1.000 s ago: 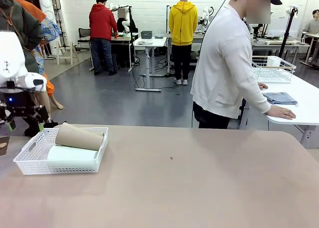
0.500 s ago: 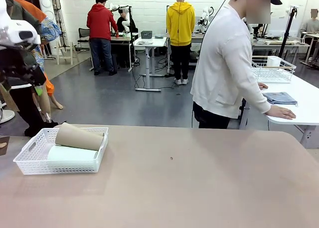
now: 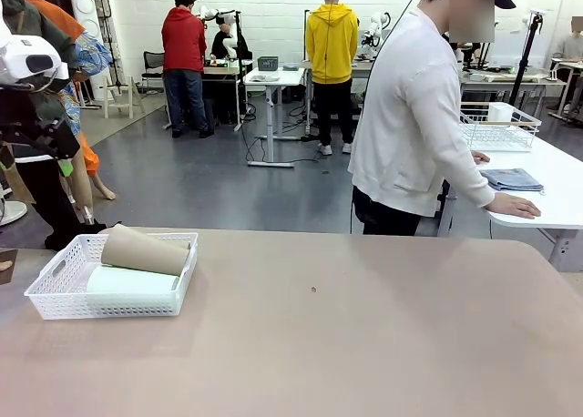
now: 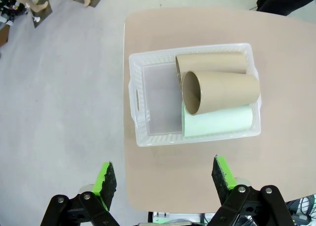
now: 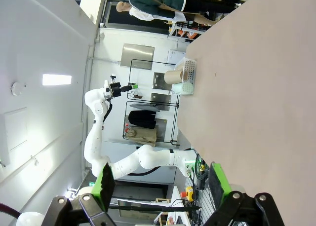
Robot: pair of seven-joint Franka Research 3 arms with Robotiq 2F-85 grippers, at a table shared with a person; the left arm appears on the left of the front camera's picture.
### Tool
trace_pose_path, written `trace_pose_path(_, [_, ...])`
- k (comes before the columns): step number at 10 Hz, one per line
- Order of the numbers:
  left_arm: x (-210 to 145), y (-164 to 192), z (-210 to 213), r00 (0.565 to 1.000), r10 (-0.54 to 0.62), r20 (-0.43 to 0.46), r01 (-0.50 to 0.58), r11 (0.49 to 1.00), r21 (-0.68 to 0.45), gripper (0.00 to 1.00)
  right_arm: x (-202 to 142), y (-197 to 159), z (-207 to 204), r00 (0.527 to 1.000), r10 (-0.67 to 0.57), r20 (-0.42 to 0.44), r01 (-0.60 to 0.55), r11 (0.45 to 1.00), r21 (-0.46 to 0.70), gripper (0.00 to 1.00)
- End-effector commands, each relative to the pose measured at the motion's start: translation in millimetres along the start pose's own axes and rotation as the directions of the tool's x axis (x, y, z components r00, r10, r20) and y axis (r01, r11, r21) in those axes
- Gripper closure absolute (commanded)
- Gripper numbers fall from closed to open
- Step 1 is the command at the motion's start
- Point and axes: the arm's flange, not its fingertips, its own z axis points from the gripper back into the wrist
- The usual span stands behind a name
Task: Clean and organize the cups into the basket.
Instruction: Move the Organizing basket back to the left side of the table.
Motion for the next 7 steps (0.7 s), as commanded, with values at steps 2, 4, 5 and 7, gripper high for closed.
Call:
trace_pose_path(2, [1,0,5,1.000,0.000,0.011,0.000,1.000,0.001,0.00,-3,3,-1,1.000,-0.010,0.002,0.010,1.000,0.006,0.00])
trace_pose_path(4, [1,0,5,1.000,0.000,0.011,0.000,1.000,0.001,0.00,-3,3,-1,1.000,-0.010,0.002,0.010,1.000,0.006,0.00])
trace_pose_path(5, [1,0,5,1.000,0.000,0.011,0.000,1.000,0.001,0.00,-3,3,-1,1.000,-0.010,0.002,0.010,1.000,0.006,0.00])
trace_pose_path(7, [0,44,10,0.991,0.088,-0.105,-0.110,0.968,-0.227,0.00,-3,3,-1,1.000,-0.010,0.002,0.010,1.000,0.006,0.00])
